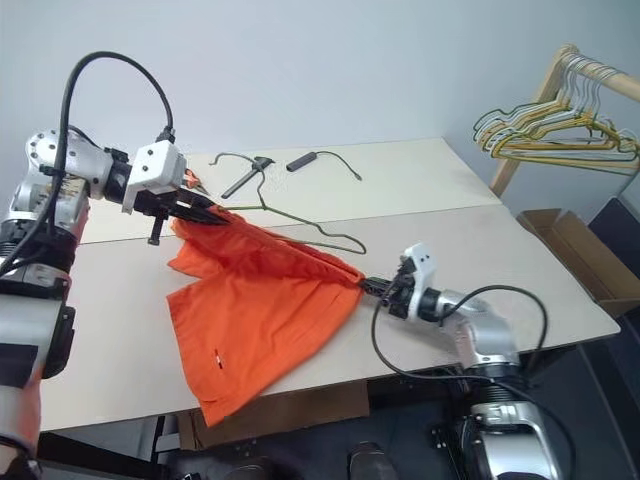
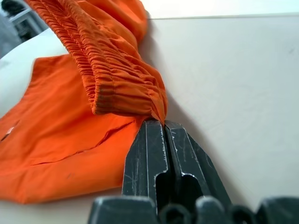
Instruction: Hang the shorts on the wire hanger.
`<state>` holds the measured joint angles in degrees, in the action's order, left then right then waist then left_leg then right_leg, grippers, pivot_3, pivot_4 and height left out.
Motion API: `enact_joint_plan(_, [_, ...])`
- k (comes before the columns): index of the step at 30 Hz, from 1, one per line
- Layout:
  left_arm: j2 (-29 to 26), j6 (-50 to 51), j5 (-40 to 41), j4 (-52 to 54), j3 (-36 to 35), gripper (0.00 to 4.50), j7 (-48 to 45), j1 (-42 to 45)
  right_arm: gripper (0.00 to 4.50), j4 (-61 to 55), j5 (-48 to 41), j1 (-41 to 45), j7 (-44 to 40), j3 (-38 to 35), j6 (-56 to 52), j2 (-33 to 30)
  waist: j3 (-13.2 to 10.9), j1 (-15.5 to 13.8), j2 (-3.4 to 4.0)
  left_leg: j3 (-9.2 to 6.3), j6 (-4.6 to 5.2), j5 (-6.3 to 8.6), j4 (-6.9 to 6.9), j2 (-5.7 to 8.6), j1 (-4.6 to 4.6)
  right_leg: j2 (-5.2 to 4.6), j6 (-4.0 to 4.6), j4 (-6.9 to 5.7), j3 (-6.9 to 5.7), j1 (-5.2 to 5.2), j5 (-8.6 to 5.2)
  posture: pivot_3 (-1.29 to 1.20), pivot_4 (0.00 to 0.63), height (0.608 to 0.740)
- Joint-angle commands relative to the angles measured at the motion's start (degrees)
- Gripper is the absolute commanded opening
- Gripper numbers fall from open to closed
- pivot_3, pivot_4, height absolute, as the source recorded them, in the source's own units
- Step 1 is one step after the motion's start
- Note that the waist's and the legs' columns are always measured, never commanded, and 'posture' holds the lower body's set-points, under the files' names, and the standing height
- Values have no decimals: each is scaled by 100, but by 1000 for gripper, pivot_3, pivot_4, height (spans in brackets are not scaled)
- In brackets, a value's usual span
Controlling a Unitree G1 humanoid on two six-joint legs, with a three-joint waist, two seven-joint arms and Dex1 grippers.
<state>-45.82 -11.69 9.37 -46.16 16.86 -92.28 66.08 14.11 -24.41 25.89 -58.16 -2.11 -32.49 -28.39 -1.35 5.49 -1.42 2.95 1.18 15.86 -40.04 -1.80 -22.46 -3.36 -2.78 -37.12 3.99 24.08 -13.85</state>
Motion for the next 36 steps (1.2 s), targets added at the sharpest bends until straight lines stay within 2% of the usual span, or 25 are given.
enact_joint_plan(1, [-258, 13, 347, 228, 98, 4, -22, 20, 42, 75, -161, 268, -548, 27, -373, -447, 0, 1, 0, 0, 0, 0, 0, -1, 4, 2, 0, 0, 0, -3, 0, -39, 0, 740])
enact_joint_plan(7, [-302, -149, 176, 128, 234, 4, -22, 3, 42, 337, -97, 497, -941, 212, -446, -758, 0, 9, 0, 5, 0, 0, 2, -3, 5, 6, 1, 0, 2, -1, -1, -35, 0, 740])
enact_joint_plan(12, [-219, -432, -419, -218, 130, 4, 70, 47, 42, 465, -24, 596, -1188, 333, -479, -988, 0, -3, 0, 13, 0, 0, -1, 0, 3, 2, 0, 2, 3, -1, -1, -34, 0, 740])
enact_joint_plan(17, [-144, -303, -1, -157, 38, 4, -22, 47, 42, 761, 116, 738, -1160, 411, -465, -1049, 0, -3, 0, 24, 0, 0, -3, -2, 1, 3, 0, 1, 0, 0, -1, -42, 0, 740])
enact_joint_plan(23, [-113, -407, 115, -191, -7, 4, -22, 83, 42, 1154, 295, 924, -1141, 485, -350, -1070, 0, 0, 0, 23, 0, 0, -2, -2, 0, 3, 0, 2, 1, 1, -1, -45, 0, 740])
enact_joint_plan(28, [-266, -321, 483, 36, 275, 4, -22, -14, 42, 1404, 394, 1042, -1148, 556, -223, -1015, 0, 2, 0, 21, 0, 0, -3, -2, 0, 3, 0, 1, 2, 1, -1, -41, 0, 740])
enact_joint_plan(36, [-173, -390, -455, -445, 184, 4, 262, 145, 42, 1463, 511, 1174, -1182, 567, 21, -1049, 0, 5, 0, 22, 0, 0, -3, -2, 1, 4, 0, 1, 2, 1, -1, -33, 0, 740])
